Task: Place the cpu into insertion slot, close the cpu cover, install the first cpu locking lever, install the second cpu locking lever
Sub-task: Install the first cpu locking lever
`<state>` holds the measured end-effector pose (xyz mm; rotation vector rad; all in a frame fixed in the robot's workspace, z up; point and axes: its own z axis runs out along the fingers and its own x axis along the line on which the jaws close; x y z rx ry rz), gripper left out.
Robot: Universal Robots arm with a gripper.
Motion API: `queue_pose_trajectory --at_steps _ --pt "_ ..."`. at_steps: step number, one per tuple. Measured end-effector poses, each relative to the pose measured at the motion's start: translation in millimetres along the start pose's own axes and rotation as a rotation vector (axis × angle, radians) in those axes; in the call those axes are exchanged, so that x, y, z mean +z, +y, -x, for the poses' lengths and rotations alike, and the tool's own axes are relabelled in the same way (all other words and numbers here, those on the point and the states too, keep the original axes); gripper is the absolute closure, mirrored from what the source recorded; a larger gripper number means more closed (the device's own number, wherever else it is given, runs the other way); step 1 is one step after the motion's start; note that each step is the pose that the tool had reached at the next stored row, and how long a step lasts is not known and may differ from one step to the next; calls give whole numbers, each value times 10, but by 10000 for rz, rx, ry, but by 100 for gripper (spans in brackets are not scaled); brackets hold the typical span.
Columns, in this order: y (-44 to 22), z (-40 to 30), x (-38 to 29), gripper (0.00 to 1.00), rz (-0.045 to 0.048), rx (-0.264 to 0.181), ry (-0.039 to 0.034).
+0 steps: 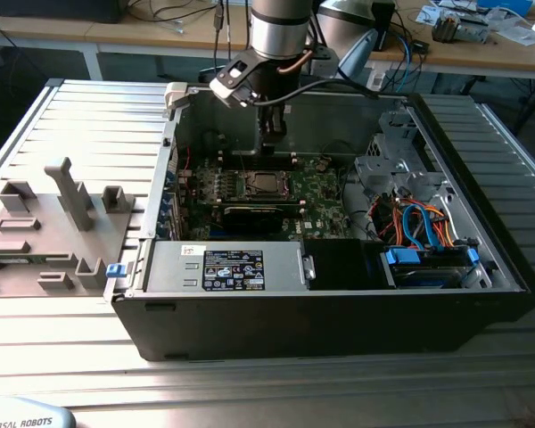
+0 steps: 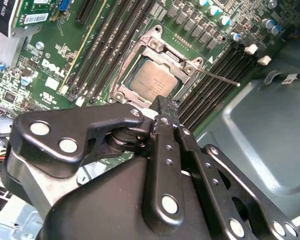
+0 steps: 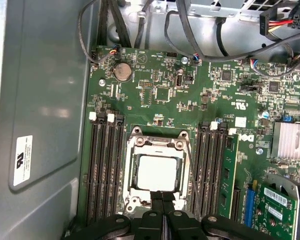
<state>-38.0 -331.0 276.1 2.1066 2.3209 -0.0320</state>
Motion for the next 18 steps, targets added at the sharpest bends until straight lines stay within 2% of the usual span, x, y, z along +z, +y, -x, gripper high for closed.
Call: queue_pose_trajectory --at_steps 7,14,18 --pt "0 0 0 89 7 -542 -40" --pt "0 0 0 89 8 -1057 -123" --pt "0 0 0 89 7 -1437 -193"
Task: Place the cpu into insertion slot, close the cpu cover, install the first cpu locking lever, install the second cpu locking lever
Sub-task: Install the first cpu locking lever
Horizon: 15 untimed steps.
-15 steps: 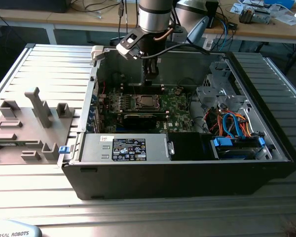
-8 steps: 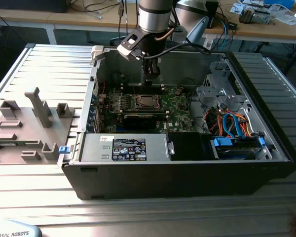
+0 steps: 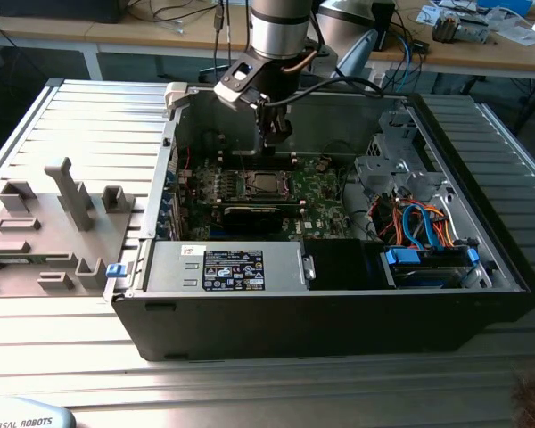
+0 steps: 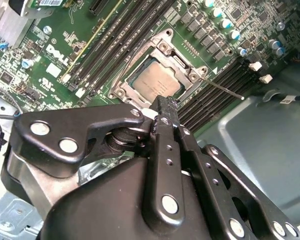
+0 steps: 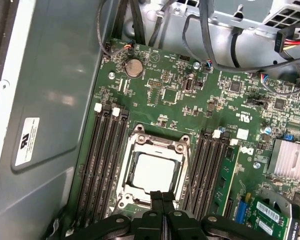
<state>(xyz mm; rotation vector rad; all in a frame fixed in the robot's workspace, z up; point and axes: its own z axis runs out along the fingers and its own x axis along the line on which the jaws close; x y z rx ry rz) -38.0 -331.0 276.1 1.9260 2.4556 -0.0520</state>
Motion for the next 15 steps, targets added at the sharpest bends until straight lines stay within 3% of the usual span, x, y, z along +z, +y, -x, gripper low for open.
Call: queue_pose_trajectory --at_steps 15 --pt "0 0 0 89 12 -935 -108"
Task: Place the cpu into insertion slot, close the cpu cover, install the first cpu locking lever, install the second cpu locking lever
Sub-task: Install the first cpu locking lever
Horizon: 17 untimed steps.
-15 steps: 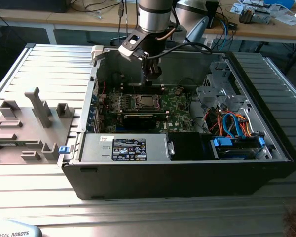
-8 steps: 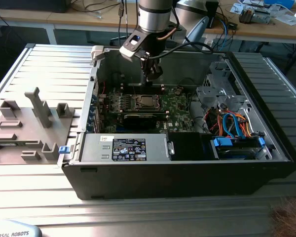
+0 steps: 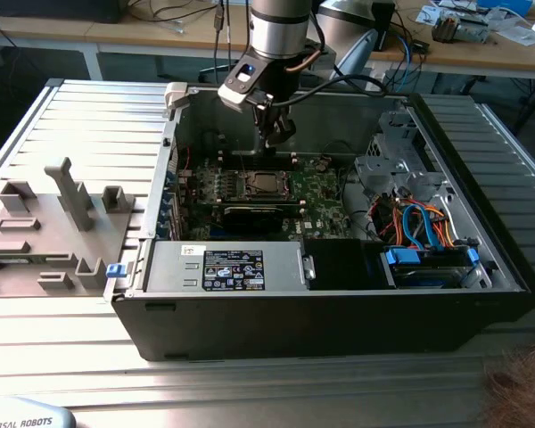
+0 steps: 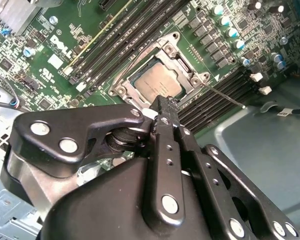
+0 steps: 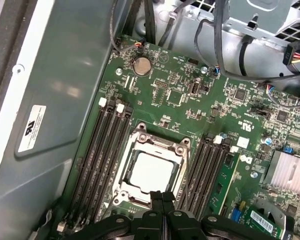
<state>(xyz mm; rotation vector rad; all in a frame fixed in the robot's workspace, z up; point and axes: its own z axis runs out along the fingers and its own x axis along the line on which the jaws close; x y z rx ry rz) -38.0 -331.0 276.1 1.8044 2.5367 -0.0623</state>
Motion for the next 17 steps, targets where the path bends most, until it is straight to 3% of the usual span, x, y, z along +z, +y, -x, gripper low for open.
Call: queue_pose_trajectory --at_steps 17 --pt "0 0 0 89 22 -886 -67"
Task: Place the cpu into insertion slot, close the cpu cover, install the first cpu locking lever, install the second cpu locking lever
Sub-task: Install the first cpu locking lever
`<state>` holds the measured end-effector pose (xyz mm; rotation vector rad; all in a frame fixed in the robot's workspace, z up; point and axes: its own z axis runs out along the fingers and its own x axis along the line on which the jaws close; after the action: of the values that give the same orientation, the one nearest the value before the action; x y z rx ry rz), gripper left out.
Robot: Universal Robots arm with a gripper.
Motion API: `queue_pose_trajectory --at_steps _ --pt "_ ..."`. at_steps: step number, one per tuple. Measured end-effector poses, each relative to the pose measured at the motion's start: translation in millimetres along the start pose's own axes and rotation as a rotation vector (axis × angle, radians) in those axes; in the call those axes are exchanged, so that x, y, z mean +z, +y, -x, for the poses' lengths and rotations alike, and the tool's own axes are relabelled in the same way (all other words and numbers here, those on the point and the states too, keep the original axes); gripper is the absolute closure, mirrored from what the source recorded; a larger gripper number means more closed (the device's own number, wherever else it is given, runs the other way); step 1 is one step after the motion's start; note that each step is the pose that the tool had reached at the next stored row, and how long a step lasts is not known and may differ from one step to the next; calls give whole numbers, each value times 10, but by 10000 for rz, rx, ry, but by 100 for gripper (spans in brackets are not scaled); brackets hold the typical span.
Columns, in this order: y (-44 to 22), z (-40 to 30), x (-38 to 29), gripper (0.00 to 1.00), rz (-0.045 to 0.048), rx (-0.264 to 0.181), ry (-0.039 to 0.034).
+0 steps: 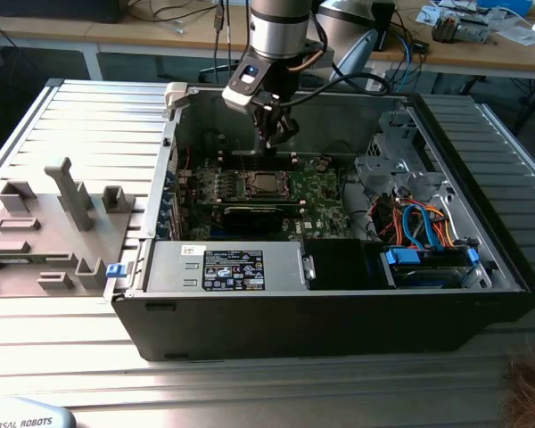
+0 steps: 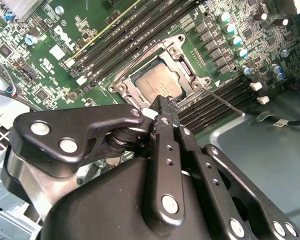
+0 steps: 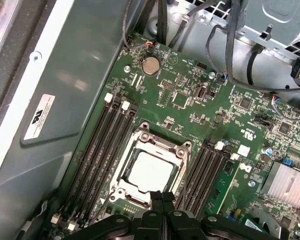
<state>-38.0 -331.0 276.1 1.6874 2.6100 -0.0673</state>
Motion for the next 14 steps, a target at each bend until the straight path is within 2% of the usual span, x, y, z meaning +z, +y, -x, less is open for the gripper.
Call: queue_pose_trajectory --at_steps 14 --pt "0 0 0 89 16 -600 -45"
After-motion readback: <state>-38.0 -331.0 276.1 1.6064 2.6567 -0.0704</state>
